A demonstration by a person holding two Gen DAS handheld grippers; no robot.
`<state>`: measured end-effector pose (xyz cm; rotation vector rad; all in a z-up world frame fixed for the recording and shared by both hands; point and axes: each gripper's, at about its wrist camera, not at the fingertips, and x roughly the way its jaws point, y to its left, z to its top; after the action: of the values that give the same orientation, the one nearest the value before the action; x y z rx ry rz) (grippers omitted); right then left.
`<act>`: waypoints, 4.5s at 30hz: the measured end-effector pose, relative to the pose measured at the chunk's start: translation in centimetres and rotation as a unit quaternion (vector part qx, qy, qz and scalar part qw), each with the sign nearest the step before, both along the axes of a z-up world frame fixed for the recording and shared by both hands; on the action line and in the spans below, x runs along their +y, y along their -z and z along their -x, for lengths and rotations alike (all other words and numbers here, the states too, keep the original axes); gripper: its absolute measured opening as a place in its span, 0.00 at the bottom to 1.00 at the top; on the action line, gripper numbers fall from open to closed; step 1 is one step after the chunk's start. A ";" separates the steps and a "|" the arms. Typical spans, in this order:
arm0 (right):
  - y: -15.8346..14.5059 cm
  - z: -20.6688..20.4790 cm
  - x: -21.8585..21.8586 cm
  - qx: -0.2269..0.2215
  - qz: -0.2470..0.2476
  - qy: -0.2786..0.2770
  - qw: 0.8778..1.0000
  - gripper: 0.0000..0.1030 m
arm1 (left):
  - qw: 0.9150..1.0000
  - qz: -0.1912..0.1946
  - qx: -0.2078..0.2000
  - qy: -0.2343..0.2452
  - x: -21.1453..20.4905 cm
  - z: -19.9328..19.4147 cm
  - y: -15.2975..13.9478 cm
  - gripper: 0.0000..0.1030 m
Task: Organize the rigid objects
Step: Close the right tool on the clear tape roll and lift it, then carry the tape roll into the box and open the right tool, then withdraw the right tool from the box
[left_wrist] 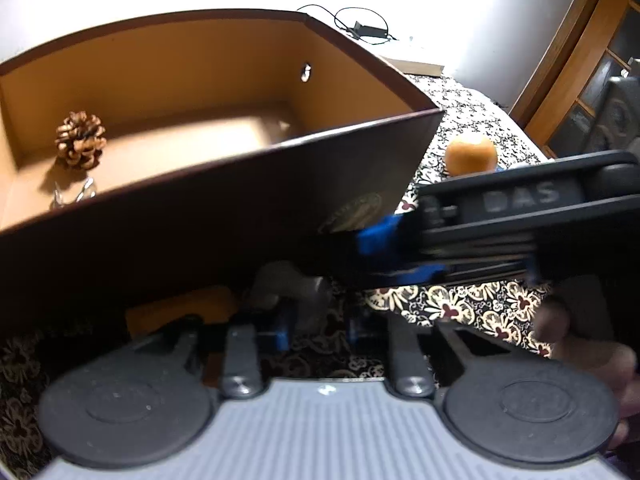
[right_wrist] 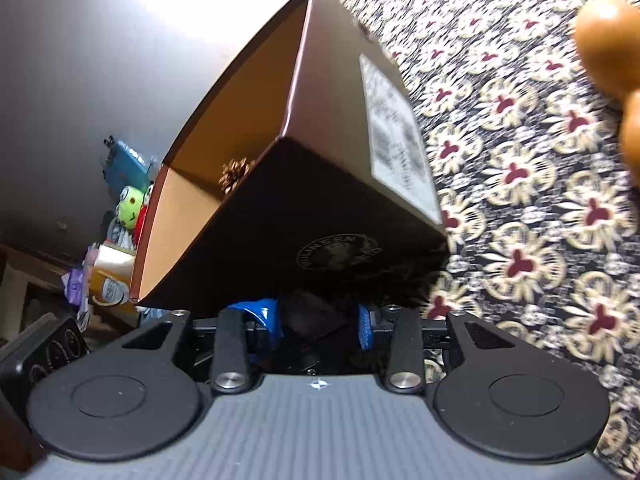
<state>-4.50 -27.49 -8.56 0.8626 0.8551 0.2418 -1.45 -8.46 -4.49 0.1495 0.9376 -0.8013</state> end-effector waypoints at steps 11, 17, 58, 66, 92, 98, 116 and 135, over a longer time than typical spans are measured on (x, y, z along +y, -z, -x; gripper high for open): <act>-0.2 0.4 0.5 -0.001 0.003 -0.034 0.999 0.12 | 0.999 0.025 0.022 -0.001 1.6 0.4 -0.5 0.04; -1.2 3.0 -0.7 -0.008 0.006 -0.027 1.000 0.06 | 0.998 0.036 0.024 0.035 1.2 1.7 -1.5 0.04; -5.1 -12.9 9.4 0.028 0.105 -0.138 0.985 0.08 | 0.997 0.014 0.065 -0.047 8.1 -11.6 -2.6 0.06; -4.5 -13.3 9.5 0.048 0.083 -0.139 0.986 0.11 | 0.995 0.002 0.072 -0.065 8.6 -12.0 -2.0 0.19; -5.3 -10.7 7.7 0.019 0.154 -0.052 0.987 0.12 | 0.977 -0.133 -0.050 -0.161 7.3 -9.8 -3.9 0.45; -5.8 -9.5 7.9 0.000 0.180 -0.042 0.983 0.12 | 0.970 -0.146 -0.056 -0.188 7.8 -9.2 -4.2 0.48; -8.3 -5.6 8.8 -0.045 0.225 -0.003 0.973 0.13 | 0.954 -0.150 -0.080 -0.247 8.8 -6.9 -6.7 0.53; -8.9 -2.9 9.4 -0.086 0.222 0.012 0.971 0.15 | 0.946 -0.142 -0.094 -0.277 10.2 -4.5 -9.1 0.54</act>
<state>-1.59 -18.05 0.29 0.4257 0.6981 0.0956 3.02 1.73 4.61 0.1968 0.8503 -0.1248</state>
